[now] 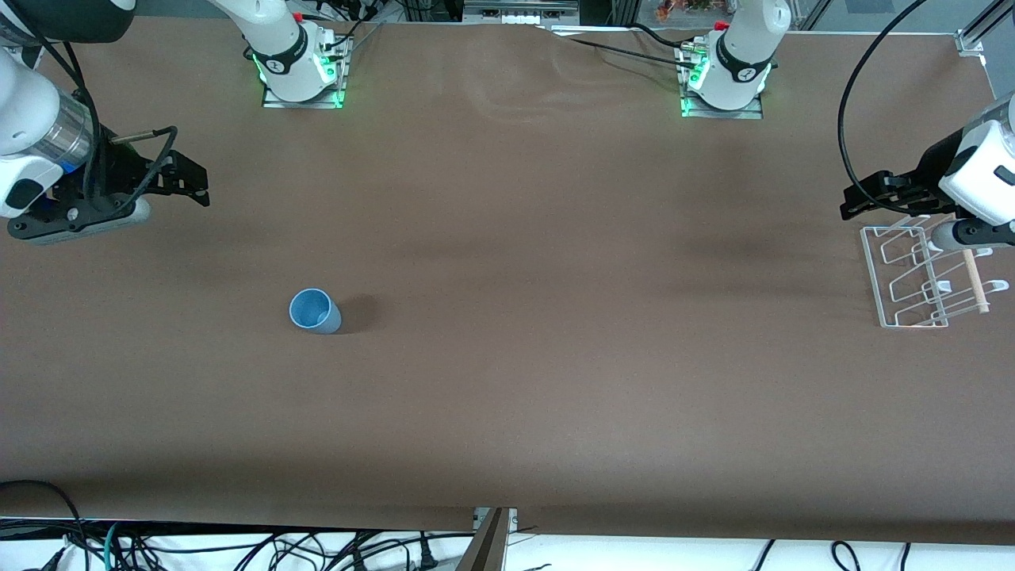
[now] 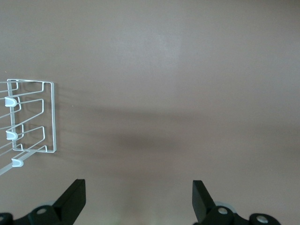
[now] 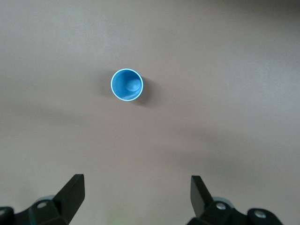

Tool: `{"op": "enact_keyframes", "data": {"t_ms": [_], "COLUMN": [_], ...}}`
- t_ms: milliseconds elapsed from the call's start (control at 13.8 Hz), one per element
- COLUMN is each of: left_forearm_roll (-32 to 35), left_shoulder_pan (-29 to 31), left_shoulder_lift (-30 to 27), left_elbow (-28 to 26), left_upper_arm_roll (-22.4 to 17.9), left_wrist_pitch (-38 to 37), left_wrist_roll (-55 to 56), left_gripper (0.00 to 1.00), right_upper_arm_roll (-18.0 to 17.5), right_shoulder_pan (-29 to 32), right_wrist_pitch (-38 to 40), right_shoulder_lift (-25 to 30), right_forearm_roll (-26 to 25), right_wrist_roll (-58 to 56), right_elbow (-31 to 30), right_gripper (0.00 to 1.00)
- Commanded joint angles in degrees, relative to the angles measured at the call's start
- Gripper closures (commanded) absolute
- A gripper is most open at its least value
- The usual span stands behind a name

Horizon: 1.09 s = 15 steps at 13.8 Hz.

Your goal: Transfer cup to left arm and place on rack

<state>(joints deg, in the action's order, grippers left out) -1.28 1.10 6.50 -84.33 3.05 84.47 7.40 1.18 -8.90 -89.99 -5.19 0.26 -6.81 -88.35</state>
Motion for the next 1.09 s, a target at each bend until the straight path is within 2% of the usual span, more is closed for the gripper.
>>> {"op": "enact_keyframes", "data": {"t_ms": [0,1013], "left_forearm_roll": [-0.48,-0.48], "left_shoulder_pan": [-0.3,-0.05], "left_shoulder_lift": [1.67,1.76], "left_elbow": [2.68,2.68], "left_upper_arm_roll": [0.11,0.11], "left_wrist_pitch": [-0.63,-0.71], "left_wrist_roll": [-1.25,-1.25], "left_gripper": [0.0,0.0], "right_upper_arm_roll": [-0.3,-0.3], "right_shoulder_pan": [0.64,0.9], "right_wrist_pitch": [-0.45,-0.19], "right_shoulder_lift": [-0.09,-0.53], "right_forearm_roll": [0.09,-0.35], "right_wrist_roll": [0.13,-0.74], "right_elbow": [-0.15,-0.68], "right_gripper": [0.0,0.0]}}
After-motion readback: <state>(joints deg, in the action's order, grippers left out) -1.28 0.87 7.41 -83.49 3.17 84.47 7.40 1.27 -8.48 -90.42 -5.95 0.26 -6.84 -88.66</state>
